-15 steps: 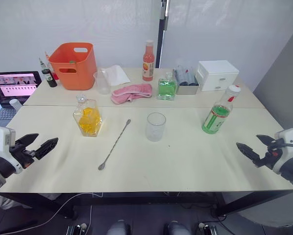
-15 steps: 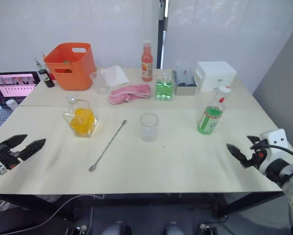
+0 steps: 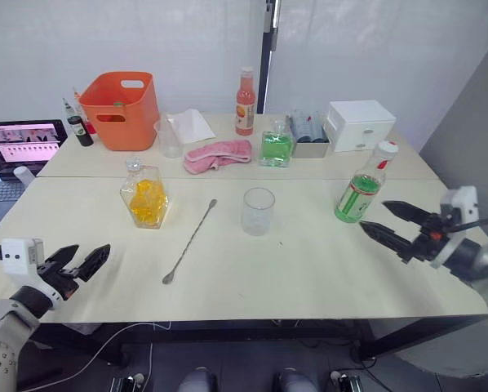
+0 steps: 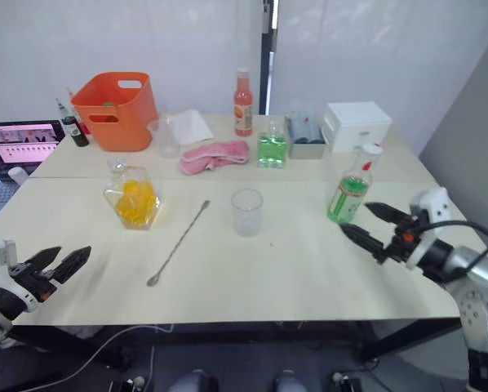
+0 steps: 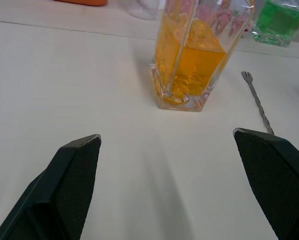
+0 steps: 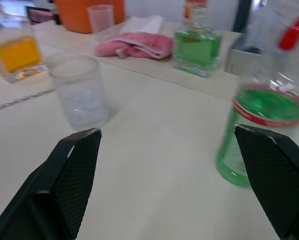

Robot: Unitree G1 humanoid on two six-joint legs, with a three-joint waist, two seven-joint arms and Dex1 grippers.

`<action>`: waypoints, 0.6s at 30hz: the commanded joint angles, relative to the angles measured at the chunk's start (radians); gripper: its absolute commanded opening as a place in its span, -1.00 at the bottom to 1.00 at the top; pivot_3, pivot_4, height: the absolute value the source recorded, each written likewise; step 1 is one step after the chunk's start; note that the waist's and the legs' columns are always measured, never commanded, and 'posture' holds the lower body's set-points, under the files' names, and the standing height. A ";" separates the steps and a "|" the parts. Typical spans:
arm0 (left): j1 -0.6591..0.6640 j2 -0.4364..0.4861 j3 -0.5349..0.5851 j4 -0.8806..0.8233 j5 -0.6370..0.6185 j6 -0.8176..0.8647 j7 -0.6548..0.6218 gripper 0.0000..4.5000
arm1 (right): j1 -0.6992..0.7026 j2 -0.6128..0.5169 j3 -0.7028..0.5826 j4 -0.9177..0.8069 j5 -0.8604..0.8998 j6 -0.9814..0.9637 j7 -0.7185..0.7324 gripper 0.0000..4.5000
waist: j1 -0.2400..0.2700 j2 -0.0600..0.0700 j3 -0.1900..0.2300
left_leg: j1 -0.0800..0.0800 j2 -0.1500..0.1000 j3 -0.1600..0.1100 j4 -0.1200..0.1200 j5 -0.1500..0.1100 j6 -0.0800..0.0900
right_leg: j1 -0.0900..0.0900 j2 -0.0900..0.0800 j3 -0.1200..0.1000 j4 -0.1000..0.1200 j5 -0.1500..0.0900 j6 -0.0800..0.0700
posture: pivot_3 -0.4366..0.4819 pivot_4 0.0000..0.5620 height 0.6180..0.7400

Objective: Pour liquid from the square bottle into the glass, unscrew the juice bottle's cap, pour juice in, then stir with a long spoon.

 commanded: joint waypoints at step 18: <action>-0.332 -0.073 -0.257 -0.087 0.115 0.078 0.351 0.99 | -0.235 -0.050 0.230 -0.093 0.118 0.084 0.284 1.00 | 0.016 -0.001 0.000 | -0.001 -0.004 -0.006 0.001 0.000 0.000 | 0.001 0.000 -0.001 0.000 0.001 0.001 | -0.05 -0.47 0.59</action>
